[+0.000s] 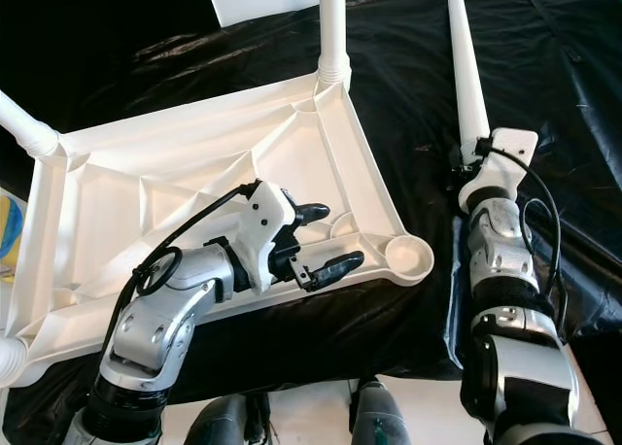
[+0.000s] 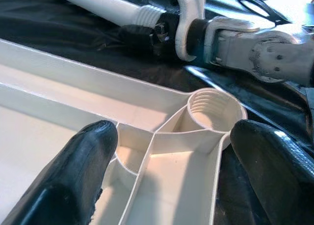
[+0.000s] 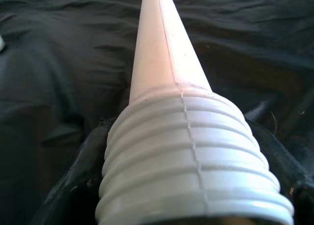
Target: Building children table
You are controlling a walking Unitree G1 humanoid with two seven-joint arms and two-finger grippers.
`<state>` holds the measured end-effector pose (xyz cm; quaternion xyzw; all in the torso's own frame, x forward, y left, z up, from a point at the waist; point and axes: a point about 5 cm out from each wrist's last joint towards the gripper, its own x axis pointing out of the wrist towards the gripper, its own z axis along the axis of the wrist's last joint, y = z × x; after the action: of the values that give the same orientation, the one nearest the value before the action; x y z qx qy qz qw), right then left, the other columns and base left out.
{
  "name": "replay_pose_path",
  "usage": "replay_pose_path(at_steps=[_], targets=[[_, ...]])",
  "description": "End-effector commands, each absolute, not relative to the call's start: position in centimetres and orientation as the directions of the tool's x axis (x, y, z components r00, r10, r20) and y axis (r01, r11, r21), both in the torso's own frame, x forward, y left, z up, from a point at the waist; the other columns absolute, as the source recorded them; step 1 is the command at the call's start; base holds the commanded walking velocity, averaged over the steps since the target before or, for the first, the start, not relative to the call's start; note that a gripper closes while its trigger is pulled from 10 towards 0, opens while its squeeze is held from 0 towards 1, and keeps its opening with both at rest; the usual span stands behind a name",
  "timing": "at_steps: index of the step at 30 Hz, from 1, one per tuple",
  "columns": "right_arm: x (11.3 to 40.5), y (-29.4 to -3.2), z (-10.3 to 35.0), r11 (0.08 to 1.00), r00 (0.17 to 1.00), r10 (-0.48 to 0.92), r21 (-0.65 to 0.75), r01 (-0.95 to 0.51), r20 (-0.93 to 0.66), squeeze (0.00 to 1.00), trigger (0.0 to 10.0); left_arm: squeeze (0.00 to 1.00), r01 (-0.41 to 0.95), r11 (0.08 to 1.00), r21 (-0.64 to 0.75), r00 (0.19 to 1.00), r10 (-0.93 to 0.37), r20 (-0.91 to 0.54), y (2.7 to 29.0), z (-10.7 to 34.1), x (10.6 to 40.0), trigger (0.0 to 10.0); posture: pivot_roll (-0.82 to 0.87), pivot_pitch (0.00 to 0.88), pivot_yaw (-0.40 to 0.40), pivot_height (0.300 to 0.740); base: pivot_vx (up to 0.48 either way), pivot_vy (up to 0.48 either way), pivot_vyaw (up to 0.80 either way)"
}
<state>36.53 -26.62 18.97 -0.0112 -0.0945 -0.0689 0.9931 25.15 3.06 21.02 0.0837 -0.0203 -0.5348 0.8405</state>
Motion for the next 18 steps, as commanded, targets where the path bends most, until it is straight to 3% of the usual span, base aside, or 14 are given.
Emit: replay_pose_path(at_steps=[1, 10, 15, 16, 18], targets=[[36.2, -26.1, 18.6, 0.993, 0.971, -0.116, -0.012, 0.121, 0.209, 0.00, 10.0, 0.00, 0.824, 0.544, 0.160, 0.556, -0.830, -0.043, 3.5, 20.7, 26.1, 10.0, 0.06, 0.190, 0.057, 0.740, 0.000, 0.000, 0.00], [35.4, -25.9, 18.7, 0.989, 0.957, -0.134, -0.026, 0.146, 0.257, 0.00, 10.0, 0.00, 0.807, 0.568, 0.161, 0.580, -0.814, -0.038, 3.3, 20.9, 27.5, 10.0, 0.04, 0.134, 0.026, 0.740, 0.000, 0.000, 0.00], [35.0, -26.1, 18.9, 0.970, 0.932, -0.201, -0.071, 0.232, 0.301, 0.00, 10.0, 0.00, 0.806, 0.569, 0.162, 0.583, -0.811, -0.051, 3.7, 20.9, 28.8, 10.0, 0.03, 0.097, 0.010, 0.740, 0.000, 0.000, 0.00], [34.8, -25.9, 19.1, 0.969, 0.929, -0.199, -0.076, 0.233, 0.313, 0.00, 10.0, 0.21, 0.804, 0.573, 0.160, 0.587, -0.808, -0.053, 4.0, 21.0, 29.1, 10.0, 0.03, 0.082, 0.005, 0.740, 0.000, 0.000, 0.00], [34.7, -25.7, 19.3, 0.971, 0.926, -0.188, -0.079, 0.225, 0.328, 0.00, 10.0, 0.24, 0.799, 0.580, 0.159, 0.594, -0.802, -0.058, 4.3, 21.1, 29.5, 10.0, 0.03, 0.072, 0.002, 0.740, 0.000, 0.000, 0.00]])
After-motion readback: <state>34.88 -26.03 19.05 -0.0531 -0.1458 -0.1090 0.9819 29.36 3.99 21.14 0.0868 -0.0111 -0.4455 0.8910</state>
